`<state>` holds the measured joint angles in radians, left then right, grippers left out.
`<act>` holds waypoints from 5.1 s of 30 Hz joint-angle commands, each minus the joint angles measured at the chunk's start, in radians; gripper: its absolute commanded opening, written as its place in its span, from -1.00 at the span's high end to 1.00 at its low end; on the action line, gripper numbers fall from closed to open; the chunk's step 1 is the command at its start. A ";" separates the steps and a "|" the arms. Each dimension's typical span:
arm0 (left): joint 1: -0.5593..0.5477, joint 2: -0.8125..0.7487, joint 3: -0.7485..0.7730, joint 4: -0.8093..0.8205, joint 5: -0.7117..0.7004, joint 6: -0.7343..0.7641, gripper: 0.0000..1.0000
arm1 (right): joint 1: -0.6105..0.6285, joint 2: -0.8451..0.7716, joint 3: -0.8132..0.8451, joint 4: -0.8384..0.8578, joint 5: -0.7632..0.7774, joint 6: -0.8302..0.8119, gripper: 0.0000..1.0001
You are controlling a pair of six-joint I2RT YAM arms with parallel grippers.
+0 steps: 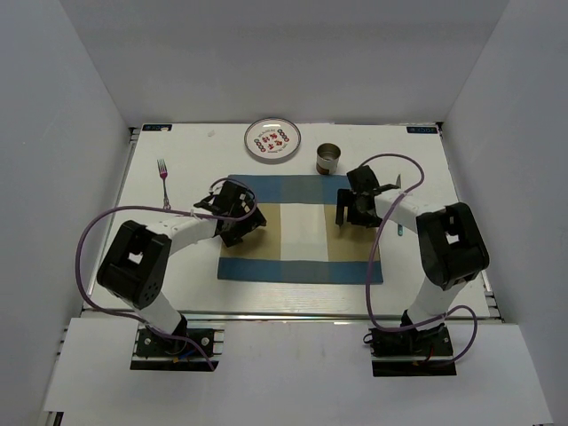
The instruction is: Set the dinner table for one person
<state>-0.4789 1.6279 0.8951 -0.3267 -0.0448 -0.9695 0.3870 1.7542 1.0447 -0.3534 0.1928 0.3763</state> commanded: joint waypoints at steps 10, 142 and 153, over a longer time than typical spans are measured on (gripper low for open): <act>-0.033 -0.057 -0.085 -0.116 -0.020 -0.034 -0.96 | 0.065 -0.028 -0.149 0.060 -0.078 0.105 -0.78; 0.148 -0.146 -0.151 0.595 0.483 0.080 1.00 | 0.095 -1.297 -0.413 -0.088 -0.604 0.068 -0.79; 0.069 -0.206 -0.285 0.591 0.464 0.158 1.00 | 0.095 -1.302 -0.456 -0.062 -0.625 0.090 -0.79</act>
<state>-0.4038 1.4803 0.6151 0.2001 0.4080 -0.8375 0.4820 0.4587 0.5968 -0.4488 -0.4217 0.4568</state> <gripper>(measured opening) 0.049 0.889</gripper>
